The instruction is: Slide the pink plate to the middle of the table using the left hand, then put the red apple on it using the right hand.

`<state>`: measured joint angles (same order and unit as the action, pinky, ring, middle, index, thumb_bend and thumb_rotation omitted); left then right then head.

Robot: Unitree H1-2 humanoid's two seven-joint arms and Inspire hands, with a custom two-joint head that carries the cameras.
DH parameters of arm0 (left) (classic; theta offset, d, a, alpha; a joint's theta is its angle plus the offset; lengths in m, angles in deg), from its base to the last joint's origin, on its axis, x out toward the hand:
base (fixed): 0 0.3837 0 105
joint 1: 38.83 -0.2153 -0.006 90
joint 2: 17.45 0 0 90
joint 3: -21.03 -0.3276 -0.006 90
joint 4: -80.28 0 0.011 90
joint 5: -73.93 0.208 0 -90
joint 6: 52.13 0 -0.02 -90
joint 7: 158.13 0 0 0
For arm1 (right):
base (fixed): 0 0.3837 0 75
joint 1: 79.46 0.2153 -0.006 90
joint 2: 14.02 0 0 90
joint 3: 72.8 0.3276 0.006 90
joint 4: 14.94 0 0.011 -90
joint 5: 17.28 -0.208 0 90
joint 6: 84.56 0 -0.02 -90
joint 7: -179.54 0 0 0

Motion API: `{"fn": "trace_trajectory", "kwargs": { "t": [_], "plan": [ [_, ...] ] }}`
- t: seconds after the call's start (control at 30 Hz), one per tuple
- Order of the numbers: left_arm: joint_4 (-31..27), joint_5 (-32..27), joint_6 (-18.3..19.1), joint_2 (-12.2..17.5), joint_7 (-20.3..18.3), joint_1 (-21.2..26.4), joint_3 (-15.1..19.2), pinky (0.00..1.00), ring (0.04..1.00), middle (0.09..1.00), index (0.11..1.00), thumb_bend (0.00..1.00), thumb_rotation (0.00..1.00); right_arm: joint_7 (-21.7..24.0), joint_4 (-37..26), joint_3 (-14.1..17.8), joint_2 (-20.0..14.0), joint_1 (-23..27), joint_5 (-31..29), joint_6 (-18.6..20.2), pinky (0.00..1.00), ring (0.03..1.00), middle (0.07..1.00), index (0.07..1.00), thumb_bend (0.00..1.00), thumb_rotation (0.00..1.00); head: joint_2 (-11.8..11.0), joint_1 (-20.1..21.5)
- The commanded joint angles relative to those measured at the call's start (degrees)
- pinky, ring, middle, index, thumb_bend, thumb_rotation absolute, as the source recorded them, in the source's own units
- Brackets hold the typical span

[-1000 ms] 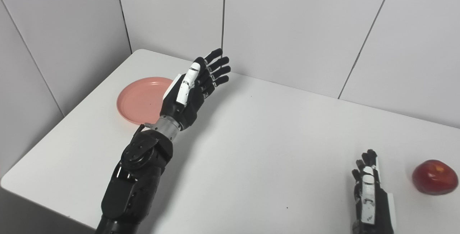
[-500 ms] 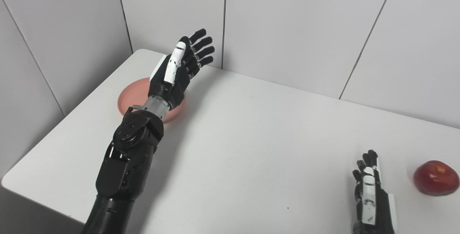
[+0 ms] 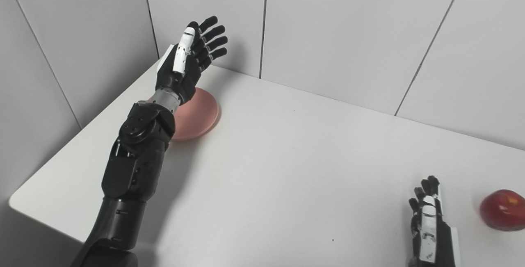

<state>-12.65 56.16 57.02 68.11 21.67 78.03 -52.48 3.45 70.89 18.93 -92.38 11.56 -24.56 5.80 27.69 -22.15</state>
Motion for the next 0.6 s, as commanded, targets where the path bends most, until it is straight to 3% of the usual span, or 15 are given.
{"fn": "trace_trajectory", "kwargs": {
  "t": [0.0, 0.13, 0.57],
  "plan": [
    [0.03, -0.66, -1.63, 2.35, 0.10, 3.64, 1.09, 0.83, 0.838, 0.852, 0.833, 0.36, 0.98, 0.58, -0.46, 0.15, -0.16, 0.09, -0.41, -1.56, 1.00, 1.000, 1.000, 1.000, 0.08, 1.00, 0.07, -0.04],
    [2.37, -1.42, -3.24, 4.22, -0.59, 4.02, 2.72, 0.84, 0.848, 0.858, 0.841, 0.37, 0.96, 0.57, -0.51, 0.18, -0.23, 0.10, -0.49, -1.46, 1.00, 0.998, 1.000, 1.000, 0.09, 1.00, 0.03, -0.37],
    [6.10, -1.95, -3.26, 7.98, 0.79, 4.40, 6.94, 0.84, 0.847, 0.846, 0.834, 0.36, 0.94, 0.39, -1.44, 0.06, -0.34, -0.08, -0.85, 0.29, 1.00, 1.000, 1.000, 1.000, 0.10, 1.00, -0.02, -1.02]
  ]
}}
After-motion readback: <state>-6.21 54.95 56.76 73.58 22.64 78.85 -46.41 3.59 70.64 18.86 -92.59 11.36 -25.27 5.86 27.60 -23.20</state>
